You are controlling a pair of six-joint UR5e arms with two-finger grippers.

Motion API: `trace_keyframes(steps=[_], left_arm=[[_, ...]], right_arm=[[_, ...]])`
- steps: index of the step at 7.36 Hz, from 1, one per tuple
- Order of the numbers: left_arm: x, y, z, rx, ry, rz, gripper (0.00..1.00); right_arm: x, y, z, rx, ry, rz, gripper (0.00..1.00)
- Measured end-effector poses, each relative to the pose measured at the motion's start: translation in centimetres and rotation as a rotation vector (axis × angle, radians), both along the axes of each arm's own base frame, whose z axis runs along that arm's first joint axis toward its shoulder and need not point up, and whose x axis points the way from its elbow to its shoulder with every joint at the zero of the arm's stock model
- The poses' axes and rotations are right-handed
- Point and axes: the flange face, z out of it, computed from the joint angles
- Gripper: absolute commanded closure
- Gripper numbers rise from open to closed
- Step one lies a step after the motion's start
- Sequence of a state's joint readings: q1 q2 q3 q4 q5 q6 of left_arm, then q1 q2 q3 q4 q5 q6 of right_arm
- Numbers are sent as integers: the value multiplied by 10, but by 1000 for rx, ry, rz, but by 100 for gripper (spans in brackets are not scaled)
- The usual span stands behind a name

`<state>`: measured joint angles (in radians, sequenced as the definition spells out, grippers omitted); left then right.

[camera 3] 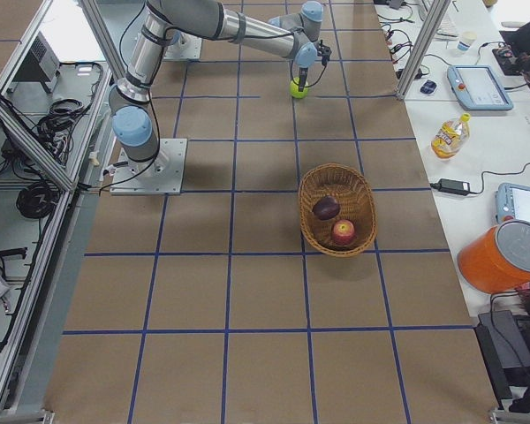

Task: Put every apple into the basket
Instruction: 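Lower the right gripper onto the green apple and grasp it, then lift the green apple with the right gripper and carry it over the basket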

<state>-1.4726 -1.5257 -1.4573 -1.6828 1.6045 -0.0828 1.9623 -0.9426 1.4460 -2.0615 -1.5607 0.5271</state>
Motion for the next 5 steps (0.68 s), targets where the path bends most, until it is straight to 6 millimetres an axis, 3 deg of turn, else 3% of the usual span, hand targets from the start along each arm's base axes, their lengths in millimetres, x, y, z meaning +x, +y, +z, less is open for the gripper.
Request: trace_keyframes(steps=[2,3,4,5], left_arm=[[0,0,1,-2,0,0,0],[0,0,2,-4,0,0,0],[0,-1,3,-5,0,1,0],[0,-1,3,-6,-1,1,0]], right_arm=[[0,2,-4,6,6,-2,0],[0,2,-10,12,7,-3,17],[1,1,-16,16,7,-2,76],[1,0,-19,15,6,3,100]])
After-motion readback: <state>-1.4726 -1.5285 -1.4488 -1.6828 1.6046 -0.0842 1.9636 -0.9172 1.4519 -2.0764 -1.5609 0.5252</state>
